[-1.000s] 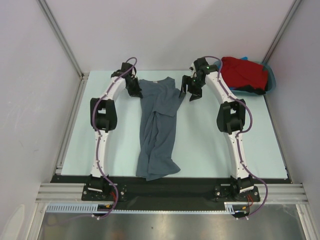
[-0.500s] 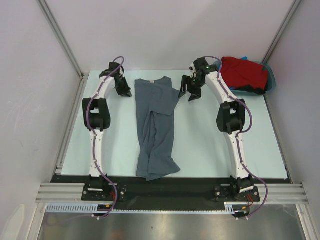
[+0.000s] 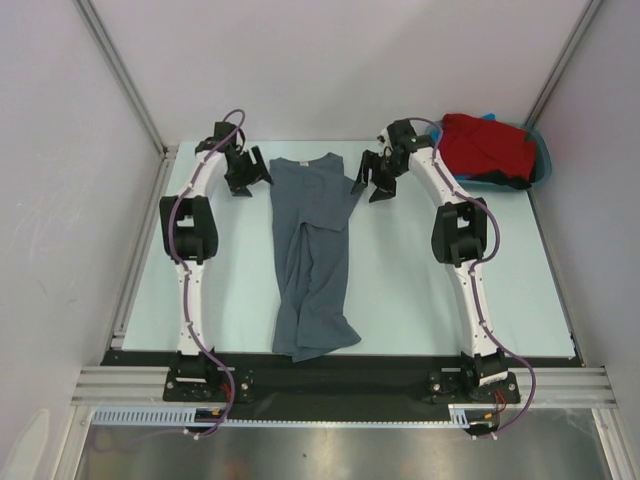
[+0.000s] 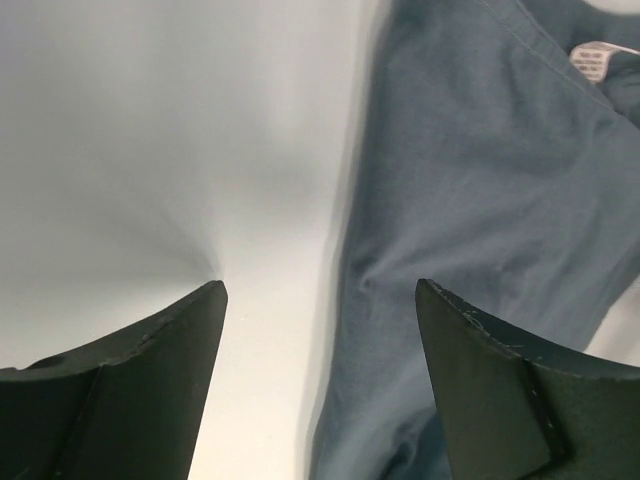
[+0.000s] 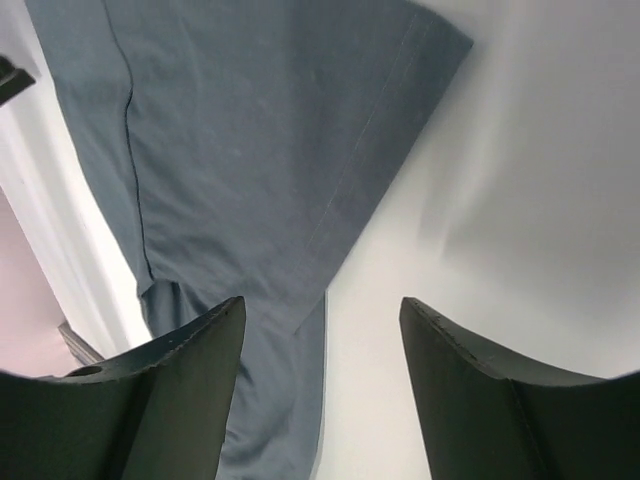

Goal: Fold and stack the t-shirts
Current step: Fold the tshirt

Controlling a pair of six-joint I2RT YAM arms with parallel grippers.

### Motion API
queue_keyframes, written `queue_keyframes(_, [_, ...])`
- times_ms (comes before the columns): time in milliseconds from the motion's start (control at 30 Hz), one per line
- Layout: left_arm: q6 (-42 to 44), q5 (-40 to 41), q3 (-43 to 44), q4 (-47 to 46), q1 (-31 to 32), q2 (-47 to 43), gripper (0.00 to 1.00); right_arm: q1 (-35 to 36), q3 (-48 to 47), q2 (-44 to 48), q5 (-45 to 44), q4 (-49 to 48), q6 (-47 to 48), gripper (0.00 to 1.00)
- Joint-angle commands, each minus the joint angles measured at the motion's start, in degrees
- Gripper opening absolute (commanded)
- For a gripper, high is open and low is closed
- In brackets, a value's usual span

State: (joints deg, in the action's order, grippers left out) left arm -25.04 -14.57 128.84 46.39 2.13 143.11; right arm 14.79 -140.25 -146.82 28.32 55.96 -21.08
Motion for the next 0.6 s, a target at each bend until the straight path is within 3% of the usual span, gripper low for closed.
queue_keyframes(0, [-0.4,-3.4,-1.7,-2.1,0.3,-6.9,0.83,-0.6,-1.4,-2.6,4.4,-4.8,-3.1,0.68])
queue_keyframes(267, [0.1,-4.4,-1.6,-2.0,0.3,-9.2,0.84,-1.6,-2.0,-6.3,8.8,-12.0,-7.8,0.60])
queue_keyframes(567, [0.2,-5.1,-3.7,-1.7,-0.3,-11.7,0.84,-2.0,-0.4,-8.7,10.3,-17.6,-11.1,0.59])
